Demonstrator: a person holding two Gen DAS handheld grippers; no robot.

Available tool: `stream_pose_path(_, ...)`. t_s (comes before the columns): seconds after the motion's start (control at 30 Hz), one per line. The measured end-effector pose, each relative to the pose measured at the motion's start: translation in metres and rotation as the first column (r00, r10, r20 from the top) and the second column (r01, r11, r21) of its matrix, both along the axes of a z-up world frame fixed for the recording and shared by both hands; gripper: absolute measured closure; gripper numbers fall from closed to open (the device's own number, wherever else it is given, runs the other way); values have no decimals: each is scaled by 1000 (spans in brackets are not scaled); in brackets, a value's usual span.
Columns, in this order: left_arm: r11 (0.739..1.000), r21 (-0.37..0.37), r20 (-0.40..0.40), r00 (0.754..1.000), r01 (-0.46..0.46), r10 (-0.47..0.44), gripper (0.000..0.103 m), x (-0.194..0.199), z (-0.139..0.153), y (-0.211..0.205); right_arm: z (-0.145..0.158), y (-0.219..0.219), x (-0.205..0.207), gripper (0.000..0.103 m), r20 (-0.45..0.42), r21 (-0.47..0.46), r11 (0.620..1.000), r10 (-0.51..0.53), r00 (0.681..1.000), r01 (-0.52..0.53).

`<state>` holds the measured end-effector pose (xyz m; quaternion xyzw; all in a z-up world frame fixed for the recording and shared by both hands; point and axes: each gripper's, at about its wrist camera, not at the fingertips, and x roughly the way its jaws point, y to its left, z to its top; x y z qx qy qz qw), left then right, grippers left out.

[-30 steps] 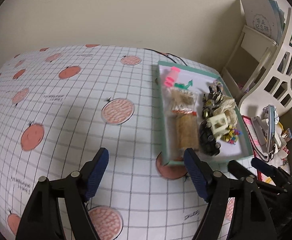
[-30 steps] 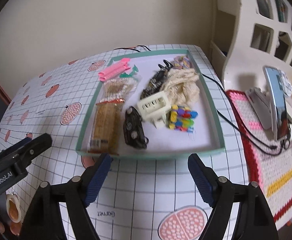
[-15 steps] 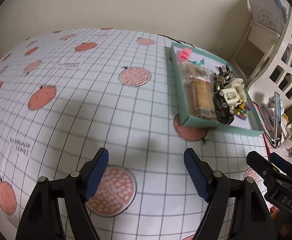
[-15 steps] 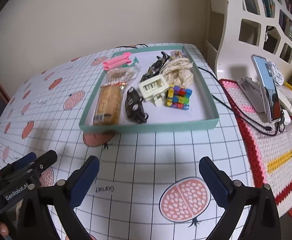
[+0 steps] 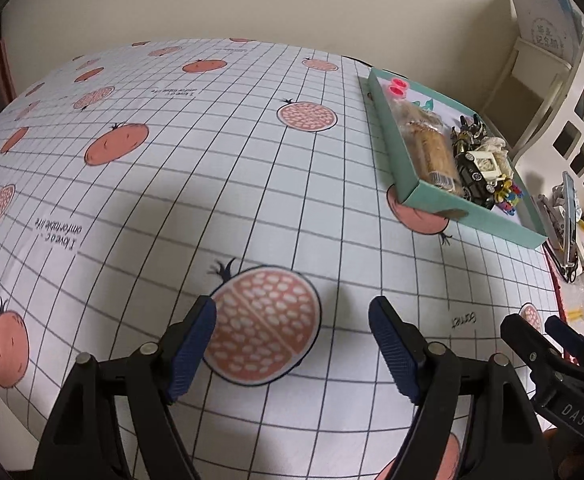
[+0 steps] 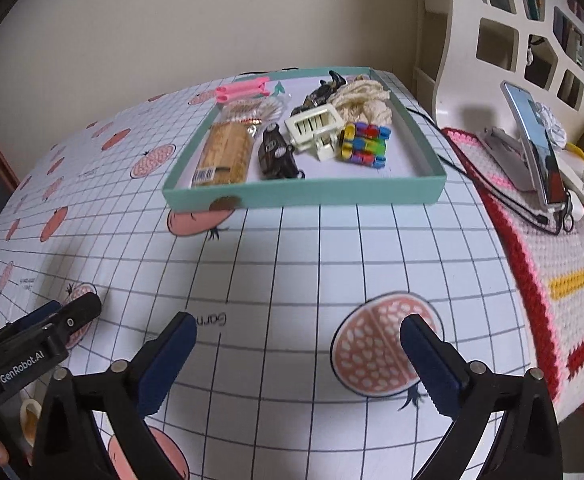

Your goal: Organize objects

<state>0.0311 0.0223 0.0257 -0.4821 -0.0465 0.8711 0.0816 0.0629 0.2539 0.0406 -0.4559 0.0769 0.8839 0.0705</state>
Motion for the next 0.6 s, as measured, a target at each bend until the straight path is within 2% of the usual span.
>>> stream_pose_path(0.03,1000,-7,-2,1000,0,0,9,1,-1,1,-1,0,1,0,0,2,1000,0,1000,0)
stream_pose_path(0.23,1000,-13,-17,1000,13,-13,9,5,-1,2,-5,2,4,0,3,3,1000,-8,1000,8)
stream_pose_path(0.6,997,-75,-39,999,35,-38,9,9,-6,9,-14,2,5,0,26,24,1000,-8,1000,8)
